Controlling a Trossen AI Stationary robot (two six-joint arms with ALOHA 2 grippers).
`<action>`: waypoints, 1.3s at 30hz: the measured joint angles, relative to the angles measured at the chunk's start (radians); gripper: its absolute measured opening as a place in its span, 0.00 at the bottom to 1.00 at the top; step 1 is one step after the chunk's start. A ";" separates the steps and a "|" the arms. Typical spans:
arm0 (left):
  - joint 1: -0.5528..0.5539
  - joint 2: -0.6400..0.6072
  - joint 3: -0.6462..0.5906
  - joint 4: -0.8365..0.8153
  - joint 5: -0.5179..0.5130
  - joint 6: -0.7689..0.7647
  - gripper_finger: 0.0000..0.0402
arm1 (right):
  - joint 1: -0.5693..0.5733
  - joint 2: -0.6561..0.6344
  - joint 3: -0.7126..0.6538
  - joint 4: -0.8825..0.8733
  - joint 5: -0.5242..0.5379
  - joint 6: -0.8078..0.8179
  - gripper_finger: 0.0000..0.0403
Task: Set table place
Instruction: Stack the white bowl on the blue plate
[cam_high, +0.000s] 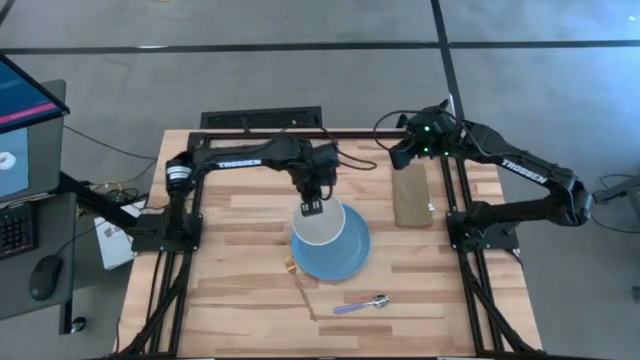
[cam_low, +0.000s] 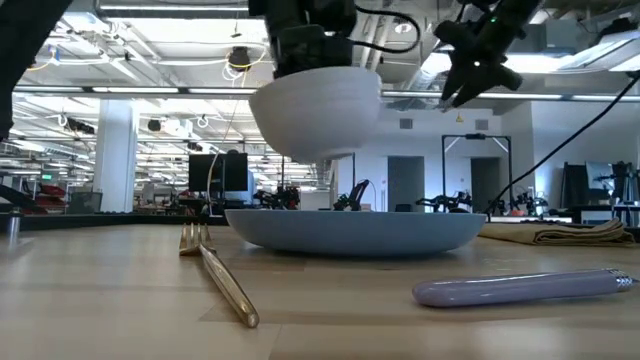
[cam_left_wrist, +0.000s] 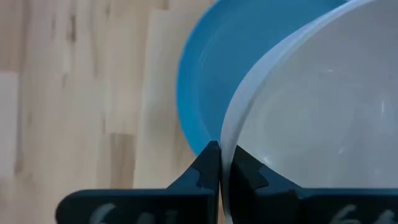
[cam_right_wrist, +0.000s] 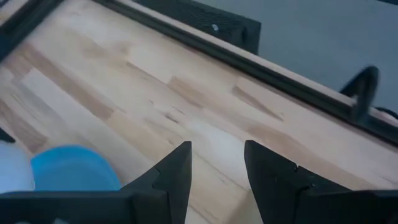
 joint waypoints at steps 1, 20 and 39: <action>-0.006 0.018 0.009 0.003 0.000 0.000 0.00 | -0.007 -0.012 0.000 -0.011 0.000 0.000 0.42; -0.106 0.232 0.035 0.135 -0.020 -0.053 0.00 | -0.046 -0.091 0.000 -0.044 -0.001 0.004 0.42; -0.096 0.247 0.044 0.124 0.002 -0.072 0.06 | -0.046 -0.085 -0.001 -0.064 -0.002 0.005 0.42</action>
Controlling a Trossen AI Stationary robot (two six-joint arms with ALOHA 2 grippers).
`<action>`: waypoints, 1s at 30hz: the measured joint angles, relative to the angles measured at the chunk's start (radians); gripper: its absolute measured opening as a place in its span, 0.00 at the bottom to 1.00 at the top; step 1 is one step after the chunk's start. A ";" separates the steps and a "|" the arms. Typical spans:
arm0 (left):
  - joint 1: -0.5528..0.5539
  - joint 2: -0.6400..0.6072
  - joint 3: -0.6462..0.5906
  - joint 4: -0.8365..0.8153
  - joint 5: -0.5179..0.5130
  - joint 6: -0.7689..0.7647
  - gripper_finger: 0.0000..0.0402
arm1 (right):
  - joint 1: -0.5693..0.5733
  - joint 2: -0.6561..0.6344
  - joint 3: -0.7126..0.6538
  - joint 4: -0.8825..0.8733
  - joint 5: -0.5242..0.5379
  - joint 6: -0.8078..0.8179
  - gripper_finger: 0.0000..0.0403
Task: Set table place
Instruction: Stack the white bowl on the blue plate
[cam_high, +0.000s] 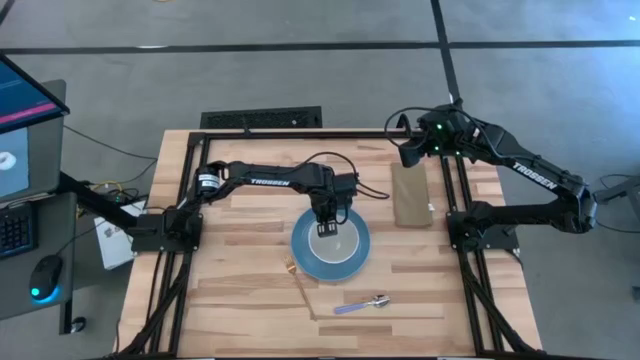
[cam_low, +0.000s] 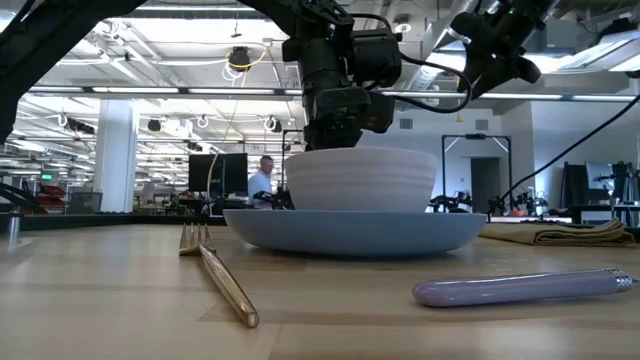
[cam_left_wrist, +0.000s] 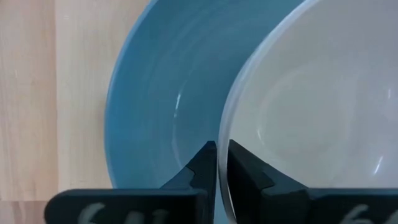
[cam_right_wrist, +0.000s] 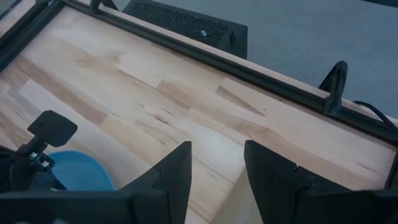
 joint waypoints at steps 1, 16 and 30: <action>0.000 0.000 0.000 0.000 0.000 0.000 0.06 | 0.000 0.000 -0.001 -0.001 0.000 0.000 0.42; 0.000 0.000 0.001 -0.004 -0.004 0.019 0.06 | 0.000 0.000 -0.002 -0.004 0.001 -0.001 0.42; 0.000 0.000 0.001 -0.019 0.020 0.014 0.28 | 0.000 0.000 -0.002 -0.004 0.001 -0.004 0.42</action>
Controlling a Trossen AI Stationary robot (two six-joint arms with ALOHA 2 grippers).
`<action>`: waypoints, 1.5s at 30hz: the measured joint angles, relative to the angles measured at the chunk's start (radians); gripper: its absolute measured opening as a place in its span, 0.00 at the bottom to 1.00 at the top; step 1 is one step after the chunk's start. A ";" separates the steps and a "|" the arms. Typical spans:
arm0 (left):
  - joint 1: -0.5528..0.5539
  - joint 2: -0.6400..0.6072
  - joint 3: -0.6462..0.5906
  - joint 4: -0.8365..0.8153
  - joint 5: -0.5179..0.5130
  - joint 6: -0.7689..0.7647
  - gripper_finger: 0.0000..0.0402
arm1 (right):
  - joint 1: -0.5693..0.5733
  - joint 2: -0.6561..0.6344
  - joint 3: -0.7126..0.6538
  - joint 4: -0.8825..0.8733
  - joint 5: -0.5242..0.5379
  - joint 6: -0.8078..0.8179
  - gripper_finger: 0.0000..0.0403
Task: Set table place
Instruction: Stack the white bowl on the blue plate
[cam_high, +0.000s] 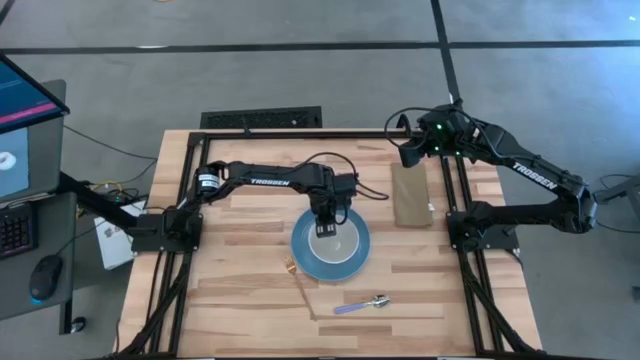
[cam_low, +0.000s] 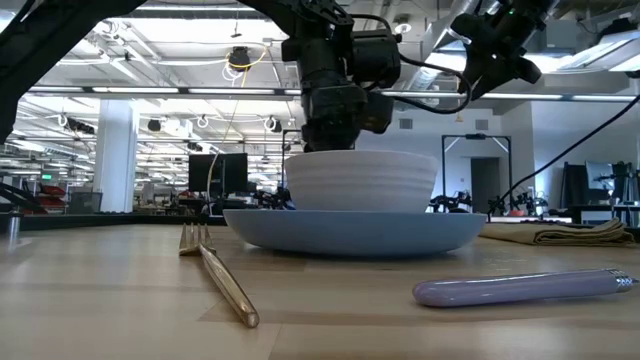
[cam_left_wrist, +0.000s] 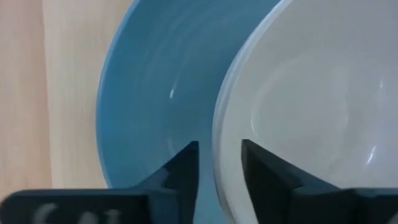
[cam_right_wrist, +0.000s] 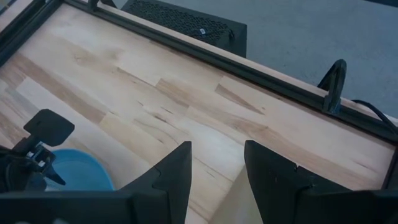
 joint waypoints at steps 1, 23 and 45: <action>0.000 0.000 0.000 -0.005 0.000 -0.003 0.30 | 0.000 0.000 0.000 0.000 0.000 -0.003 0.42; 0.060 -0.052 0.444 -0.517 -0.145 0.049 0.38 | 0.000 0.000 -0.001 -0.005 0.000 -0.007 0.42; -0.036 -0.450 0.444 -0.568 -0.162 -0.105 0.38 | 0.000 0.000 -0.001 -0.010 0.000 -0.033 0.42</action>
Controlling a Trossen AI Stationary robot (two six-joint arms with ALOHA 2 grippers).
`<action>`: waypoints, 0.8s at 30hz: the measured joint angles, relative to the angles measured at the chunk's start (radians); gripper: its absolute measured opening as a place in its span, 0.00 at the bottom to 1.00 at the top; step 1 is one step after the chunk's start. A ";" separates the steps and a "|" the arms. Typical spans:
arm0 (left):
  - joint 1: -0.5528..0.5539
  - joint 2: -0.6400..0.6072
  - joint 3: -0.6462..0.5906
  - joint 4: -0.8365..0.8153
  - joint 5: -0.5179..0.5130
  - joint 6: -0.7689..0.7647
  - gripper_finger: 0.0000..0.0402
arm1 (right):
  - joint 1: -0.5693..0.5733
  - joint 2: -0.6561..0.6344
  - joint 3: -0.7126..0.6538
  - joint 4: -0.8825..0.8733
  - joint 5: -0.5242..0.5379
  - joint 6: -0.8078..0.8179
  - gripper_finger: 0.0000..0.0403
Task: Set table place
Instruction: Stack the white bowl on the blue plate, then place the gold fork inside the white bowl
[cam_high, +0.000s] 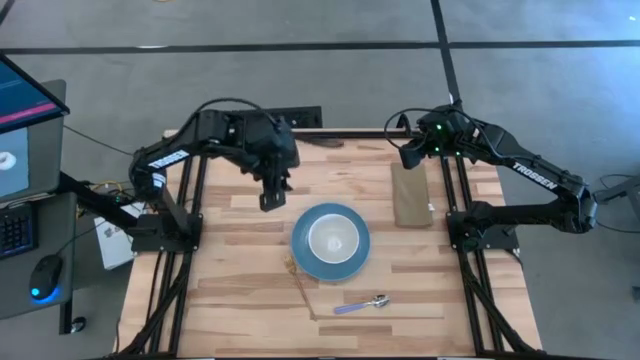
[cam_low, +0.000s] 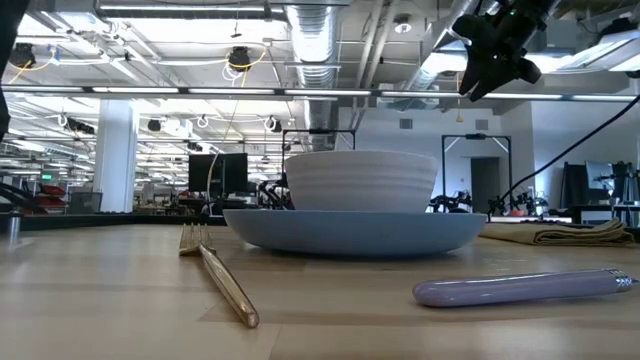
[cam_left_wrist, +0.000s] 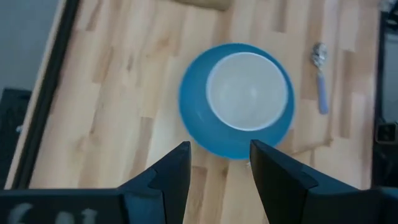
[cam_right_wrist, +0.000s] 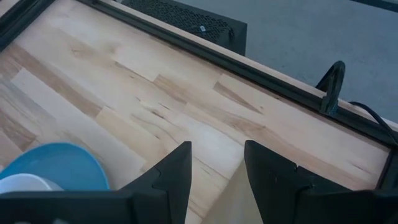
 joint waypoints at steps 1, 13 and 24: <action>-0.016 0.001 0.000 0.000 0.000 0.006 0.38 | 0.000 0.000 0.000 0.000 0.000 0.000 0.42; -0.126 -0.056 -0.251 0.002 -0.132 -0.135 0.38 | 0.000 0.000 0.000 -0.001 0.000 0.003 0.42; -0.103 -0.395 -0.813 0.469 -0.078 -0.178 0.38 | 0.000 0.000 0.000 0.043 0.000 0.004 0.42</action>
